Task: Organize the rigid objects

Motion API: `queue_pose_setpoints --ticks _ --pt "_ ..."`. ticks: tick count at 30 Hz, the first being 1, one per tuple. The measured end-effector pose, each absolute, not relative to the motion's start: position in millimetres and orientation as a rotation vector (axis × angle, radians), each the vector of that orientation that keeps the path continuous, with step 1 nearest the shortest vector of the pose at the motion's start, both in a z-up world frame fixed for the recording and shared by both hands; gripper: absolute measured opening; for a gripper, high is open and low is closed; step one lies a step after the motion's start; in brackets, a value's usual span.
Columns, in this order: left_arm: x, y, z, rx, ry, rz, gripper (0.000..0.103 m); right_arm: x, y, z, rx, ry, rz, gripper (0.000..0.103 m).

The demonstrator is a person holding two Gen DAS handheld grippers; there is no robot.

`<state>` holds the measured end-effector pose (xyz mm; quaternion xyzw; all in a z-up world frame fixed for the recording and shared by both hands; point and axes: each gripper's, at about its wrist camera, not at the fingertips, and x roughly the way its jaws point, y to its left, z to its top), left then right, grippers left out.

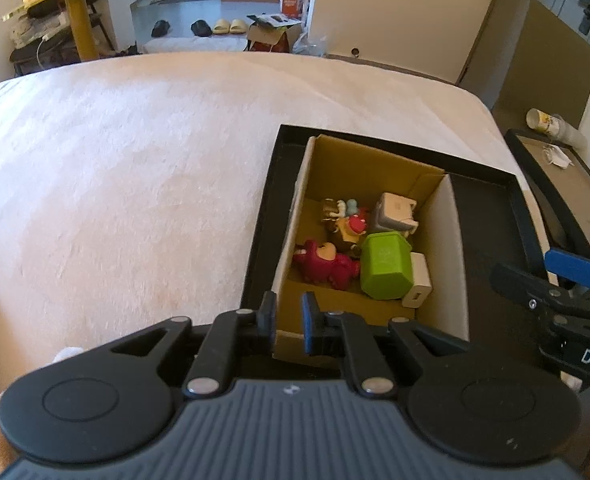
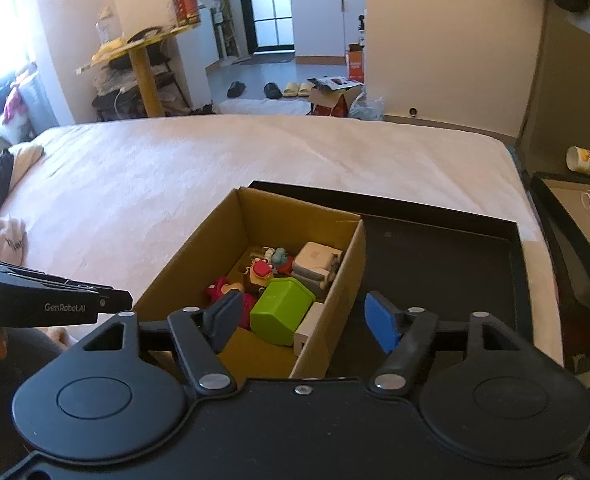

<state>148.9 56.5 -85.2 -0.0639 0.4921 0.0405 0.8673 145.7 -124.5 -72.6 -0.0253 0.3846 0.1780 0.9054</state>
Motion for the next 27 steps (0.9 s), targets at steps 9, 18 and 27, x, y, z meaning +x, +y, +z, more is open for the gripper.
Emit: queue_pose_setpoints --ticks 9,18,27 --pt "135.3 44.3 -55.9 -0.093 0.998 0.099 0.049 125.8 -149.9 -62.2 0.017 0.770 0.308 0.085" --pt "110.9 29.8 -31.3 -0.075 0.940 0.079 0.080 103.6 -169.0 -46.7 0.104 0.746 0.286 0.103" --pt "87.9 20.5 0.2 -0.083 0.881 0.061 0.095 84.4 -181.6 -30.6 0.157 0.745 0.245 0.103"
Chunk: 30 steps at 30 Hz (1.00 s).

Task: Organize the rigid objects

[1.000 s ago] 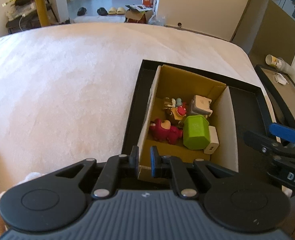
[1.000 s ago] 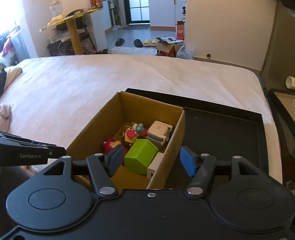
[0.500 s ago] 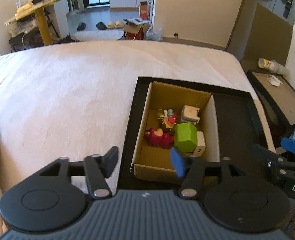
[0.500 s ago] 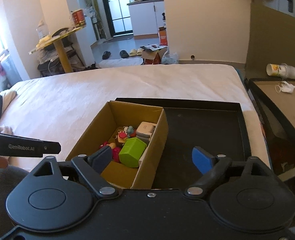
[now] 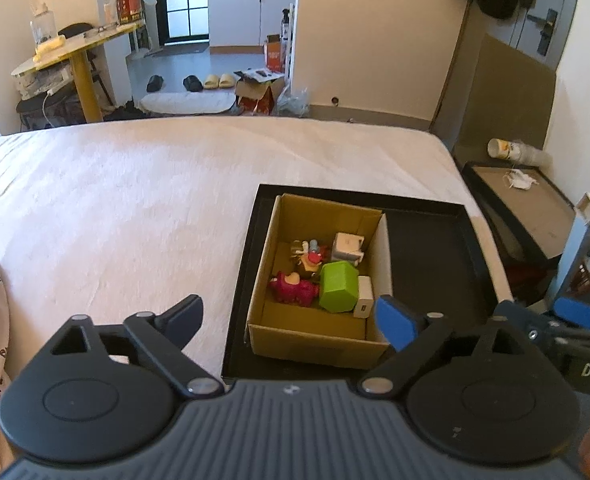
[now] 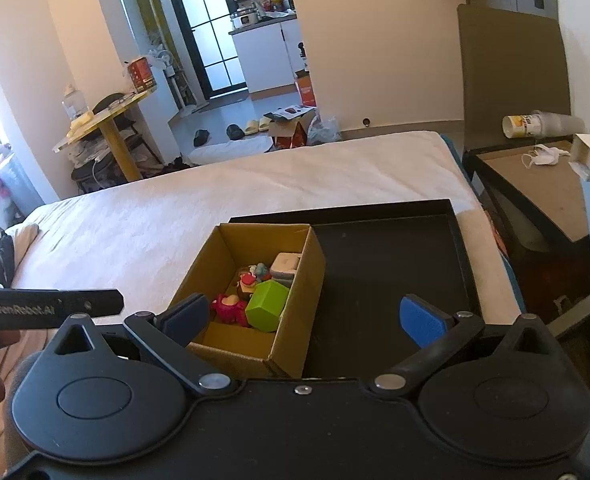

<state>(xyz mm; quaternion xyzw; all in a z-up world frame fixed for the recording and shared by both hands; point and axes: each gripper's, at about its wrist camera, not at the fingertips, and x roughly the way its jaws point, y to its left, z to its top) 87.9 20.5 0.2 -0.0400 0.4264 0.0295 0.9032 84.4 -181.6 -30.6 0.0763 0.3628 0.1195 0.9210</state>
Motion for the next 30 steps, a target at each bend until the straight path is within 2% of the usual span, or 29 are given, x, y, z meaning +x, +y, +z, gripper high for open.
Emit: queue_pose_setpoints --ticks 3,30 --pt "81.5 17.8 8.4 -0.069 0.884 0.057 0.100 81.0 -183.5 -25.7 0.178 0.754 0.238 0.103" --pt "-7.9 4.0 67.0 -0.069 0.767 0.028 0.101 16.9 -207.1 16.3 0.200 0.712 0.184 0.103"
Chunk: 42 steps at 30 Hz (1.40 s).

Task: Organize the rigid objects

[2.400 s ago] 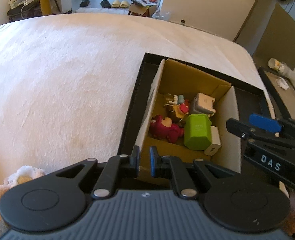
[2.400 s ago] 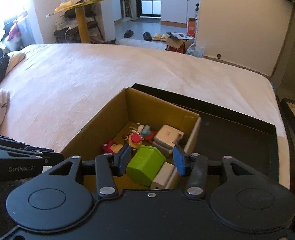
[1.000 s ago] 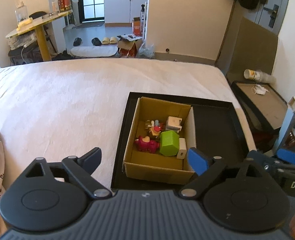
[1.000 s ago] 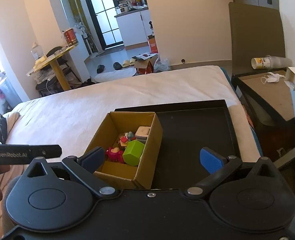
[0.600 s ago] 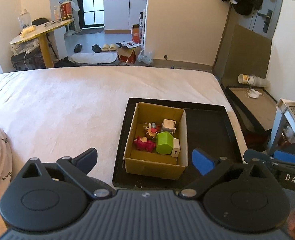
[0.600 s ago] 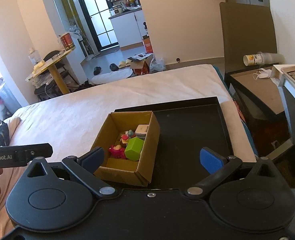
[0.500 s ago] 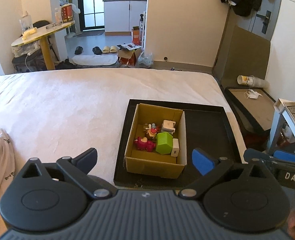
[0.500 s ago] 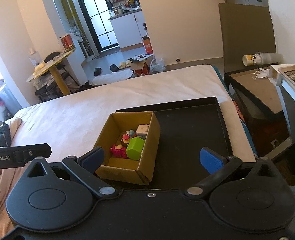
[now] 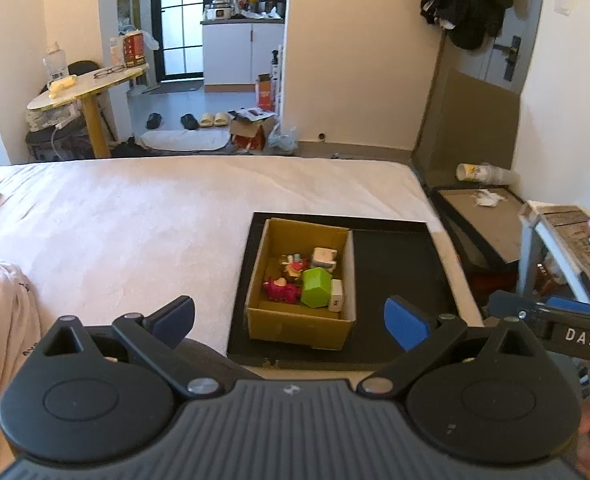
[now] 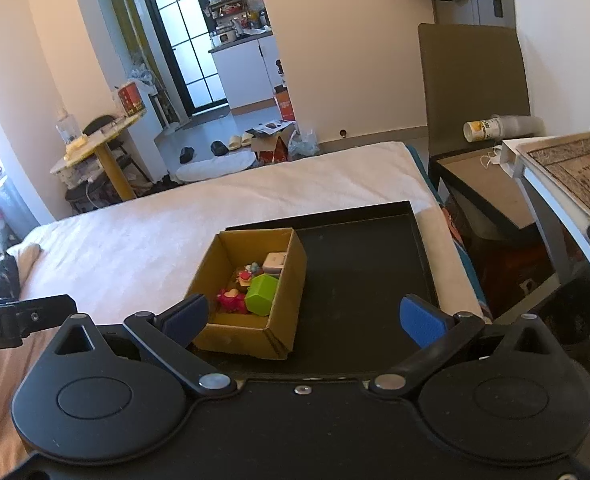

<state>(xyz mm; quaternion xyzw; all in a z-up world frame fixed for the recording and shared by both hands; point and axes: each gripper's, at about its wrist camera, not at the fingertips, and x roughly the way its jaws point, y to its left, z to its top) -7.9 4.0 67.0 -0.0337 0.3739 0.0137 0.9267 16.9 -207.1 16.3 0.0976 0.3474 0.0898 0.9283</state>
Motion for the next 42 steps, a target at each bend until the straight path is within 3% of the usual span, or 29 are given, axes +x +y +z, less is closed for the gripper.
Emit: queue_pose_setpoints --ticks 42 --pt "-21.9 10.0 68.4 -0.095 0.756 0.002 0.101 -1.8 -195.9 35.8 0.167 0.707 0.214 0.103"
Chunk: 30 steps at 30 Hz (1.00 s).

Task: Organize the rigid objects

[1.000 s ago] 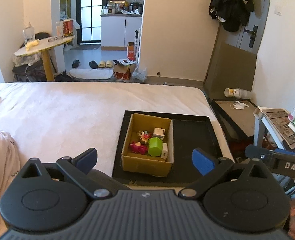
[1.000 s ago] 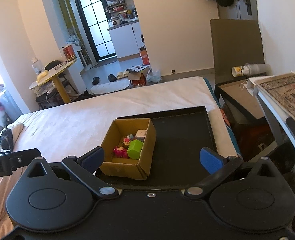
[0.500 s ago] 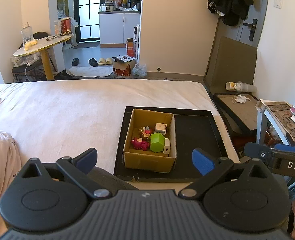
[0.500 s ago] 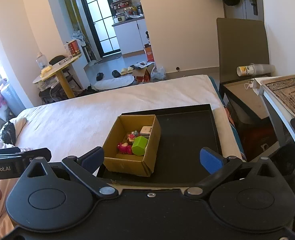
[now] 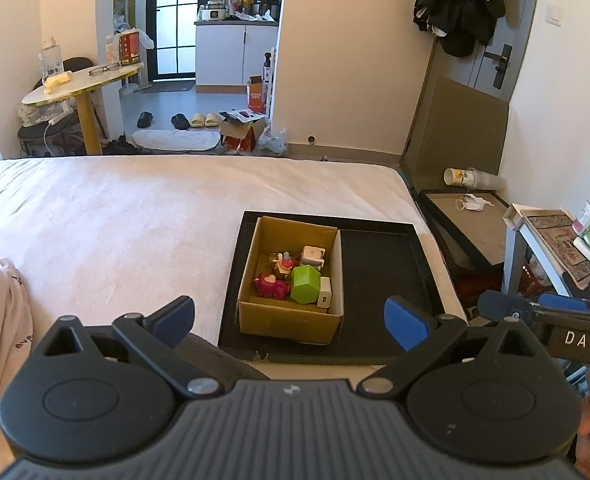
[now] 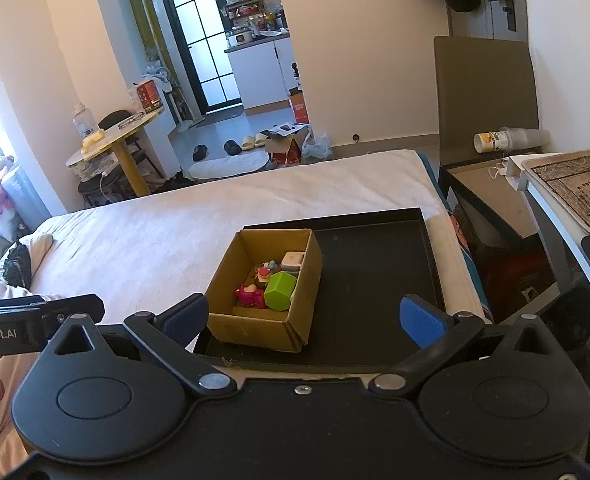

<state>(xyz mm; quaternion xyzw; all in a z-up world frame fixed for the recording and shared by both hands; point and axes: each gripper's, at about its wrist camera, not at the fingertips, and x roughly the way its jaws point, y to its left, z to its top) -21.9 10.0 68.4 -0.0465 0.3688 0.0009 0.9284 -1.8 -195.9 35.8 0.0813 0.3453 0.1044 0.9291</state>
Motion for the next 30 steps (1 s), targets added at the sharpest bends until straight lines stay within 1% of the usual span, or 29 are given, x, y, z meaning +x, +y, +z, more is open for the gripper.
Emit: queue_pose_setpoints --ticks 30 --pt "-19.9 16.4 65.5 -0.104 0.771 0.002 0.101 -2.4 -194.1 35.3 0.159 0.713 0.219 0.103"
